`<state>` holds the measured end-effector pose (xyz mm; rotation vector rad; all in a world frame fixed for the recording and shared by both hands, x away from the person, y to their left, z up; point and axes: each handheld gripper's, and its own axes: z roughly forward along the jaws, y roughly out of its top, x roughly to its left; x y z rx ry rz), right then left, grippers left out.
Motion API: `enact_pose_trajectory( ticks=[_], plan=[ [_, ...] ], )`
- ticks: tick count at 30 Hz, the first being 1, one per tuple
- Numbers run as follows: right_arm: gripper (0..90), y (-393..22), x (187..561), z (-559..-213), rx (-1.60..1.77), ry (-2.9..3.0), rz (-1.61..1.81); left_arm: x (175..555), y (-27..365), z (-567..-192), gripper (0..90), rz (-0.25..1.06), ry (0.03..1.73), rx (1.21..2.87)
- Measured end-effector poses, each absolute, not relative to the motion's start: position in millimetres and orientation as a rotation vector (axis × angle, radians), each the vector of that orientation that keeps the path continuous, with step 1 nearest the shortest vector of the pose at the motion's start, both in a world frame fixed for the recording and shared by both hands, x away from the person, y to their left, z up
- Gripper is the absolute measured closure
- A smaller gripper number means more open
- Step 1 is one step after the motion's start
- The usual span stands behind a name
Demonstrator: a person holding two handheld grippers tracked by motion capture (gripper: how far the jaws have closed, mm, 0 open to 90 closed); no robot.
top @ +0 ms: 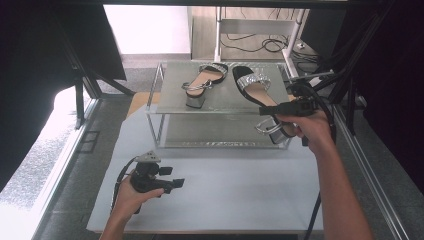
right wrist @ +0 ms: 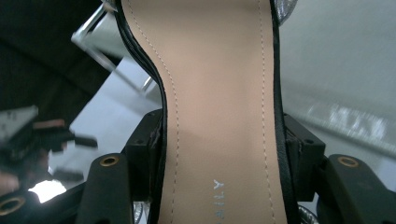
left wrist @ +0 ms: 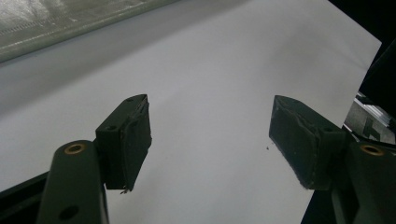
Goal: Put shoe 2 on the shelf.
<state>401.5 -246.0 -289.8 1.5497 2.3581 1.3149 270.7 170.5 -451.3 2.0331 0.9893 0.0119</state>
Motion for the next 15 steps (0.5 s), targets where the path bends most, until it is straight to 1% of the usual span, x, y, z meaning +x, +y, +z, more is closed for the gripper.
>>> enact_pose_trajectory(
  ticks=[8,15],
  plan=[
    [41.7,-235,424,-277,1.555,2.358,1.278,271,172,-450,29.7,0.005,0.973,2.036],
    [41.7,-232,443,-275,1.591,2.348,1.227,270,175,-448,29.7,0.003,0.969,2.022]
  ],
)
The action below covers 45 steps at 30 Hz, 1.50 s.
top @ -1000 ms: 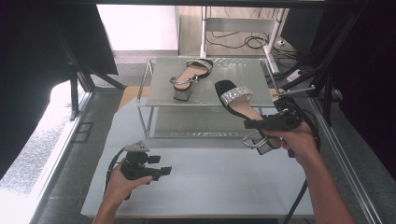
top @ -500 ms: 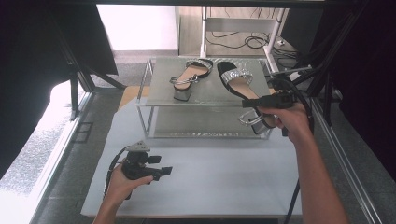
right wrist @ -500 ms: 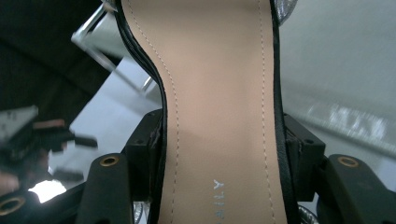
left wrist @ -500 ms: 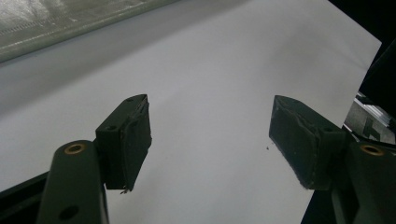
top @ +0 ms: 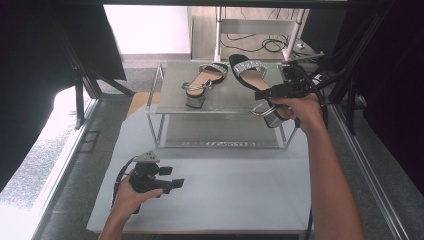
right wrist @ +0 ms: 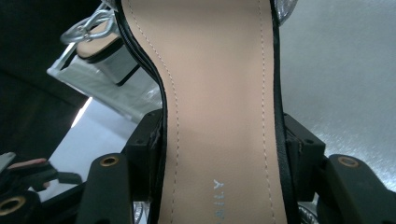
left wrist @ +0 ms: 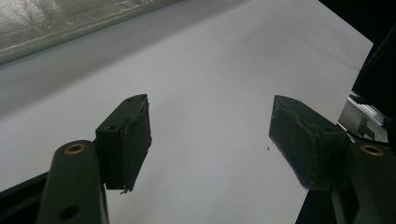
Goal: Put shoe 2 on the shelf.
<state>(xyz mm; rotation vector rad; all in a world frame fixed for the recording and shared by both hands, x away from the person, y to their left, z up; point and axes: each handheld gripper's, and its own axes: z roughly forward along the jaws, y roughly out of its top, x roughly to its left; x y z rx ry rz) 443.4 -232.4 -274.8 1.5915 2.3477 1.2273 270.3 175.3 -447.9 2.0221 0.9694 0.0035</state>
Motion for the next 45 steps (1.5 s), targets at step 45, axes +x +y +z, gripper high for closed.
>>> enact_pose_trajectory(
  ticks=[45],
  plan=[
    [40.6,-194,550,-307,1.828,2.248,0.764,266,176,-444,29.8,0.001,0.946,2.015]
  ],
)
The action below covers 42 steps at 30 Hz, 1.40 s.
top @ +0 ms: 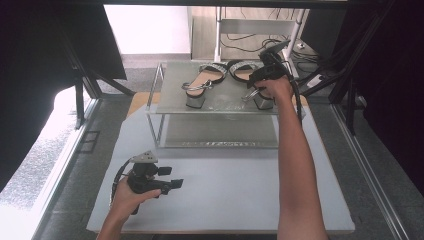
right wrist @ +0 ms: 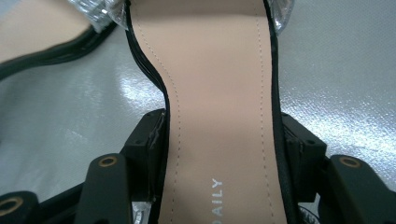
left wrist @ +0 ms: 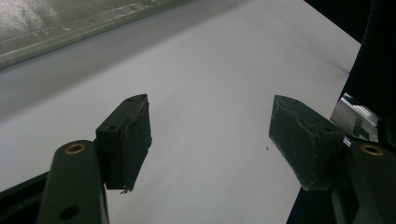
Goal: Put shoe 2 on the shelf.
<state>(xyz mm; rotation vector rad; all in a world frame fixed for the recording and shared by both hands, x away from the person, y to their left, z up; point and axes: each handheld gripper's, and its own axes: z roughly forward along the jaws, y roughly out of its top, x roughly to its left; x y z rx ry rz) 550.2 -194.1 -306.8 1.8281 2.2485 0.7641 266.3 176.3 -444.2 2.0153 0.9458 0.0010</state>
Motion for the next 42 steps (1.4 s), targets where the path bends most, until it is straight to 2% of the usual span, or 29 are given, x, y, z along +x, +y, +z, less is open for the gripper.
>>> enact_pose_trajectory(
  ticks=[6,11,18,19,22,23,24,27,35,37,39,40,41,42],
  plan=[
    [36.8,-195,549,-307,1.842,2.202,0.742,265,174,-445,29.8,0.002,0.947,2.023],
    [23.8,-195,541,-295,1.726,2.126,0.927,263,172,-444,29.9,0.017,0.948,2.019],
    [25.1,-198,526,-277,1.617,2.043,1.179,263,177,-442,30.2,0.043,0.97,1.972],
    [29.7,-201,520,-271,1.579,2.047,1.237,263,179,-442,30.2,0.057,0.979,1.961],
    [33.7,-206,510,-266,1.536,2.052,1.265,262,181,-441,31.5,0.073,0.987,1.943],
    [39.6,-213,497,-263,1.51,2.056,1.277,262,184,-438,33.6,0.094,0.995,1.923],
    [39.6,-213,497,-263,1.51,2.056,1.277,262,184,-438,34.2,0.094,0.995,1.923],
    [47.0,-229,479,-261,1.477,2.059,1.276,263,185,-433,35.9,0.139,1.012,1.888],
    [65.0,-273,445,-280,1.468,2.046,1.215,284,185,-403,44.5,0.241,1.048,1.834],
    [71.3,-281,439,-291,1.472,2.059,1.211,292,186,-393,55.0,0.265,1.065,1.814],
    [73.3,-283,436,-296,1.469,2.071,1.203,304,186,-379,58.5,0.284,1.066,1.812],
    [78.1,-287,434,-303,1.461,2.082,1.178,309,185,-374,68.7,0.29,1.063,1.812],
    [78.1,-287,434,-303,1.461,2.082,1.178,315,184,-368,68.7,0.292,1.06,1.819],
    [80.5,-288,433,-307,1.456,2.087,1.169,322,183,-363,74.7,0.297,1.059,1.829]
  ],
)
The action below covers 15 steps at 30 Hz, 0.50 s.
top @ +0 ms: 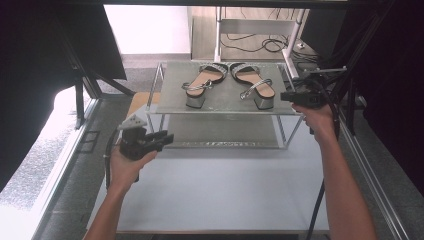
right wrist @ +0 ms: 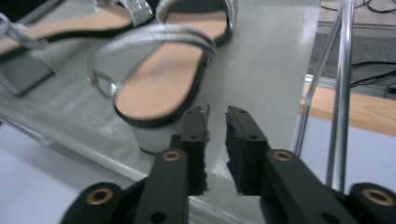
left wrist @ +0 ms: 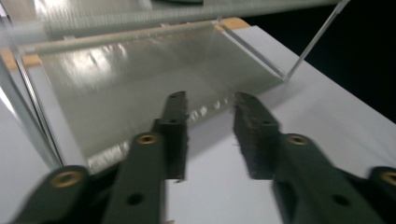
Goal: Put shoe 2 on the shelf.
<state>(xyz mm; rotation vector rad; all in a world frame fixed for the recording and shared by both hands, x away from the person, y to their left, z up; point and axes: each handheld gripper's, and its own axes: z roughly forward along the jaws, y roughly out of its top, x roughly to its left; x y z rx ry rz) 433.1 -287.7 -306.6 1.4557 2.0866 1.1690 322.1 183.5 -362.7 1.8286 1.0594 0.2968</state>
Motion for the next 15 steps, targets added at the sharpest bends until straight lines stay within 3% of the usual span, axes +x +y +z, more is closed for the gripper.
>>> enact_pose_trajectory(
  ticks=[2,6,15],
  plan=[
    [85.7,-289,433,-314,1.445,2.099,1.147,337,181,-353,83.8,0.318,1.084,1.835],
    [88.7,-288,435,-318,1.425,2.099,1.12,379,178,-330,88.6,0.33,1.15,1.813],
    [88.8,-280,442,-325,1.415,2.077,1.119,423,160,-333,89.8,0.335,1.218,1.868]
  ],
)
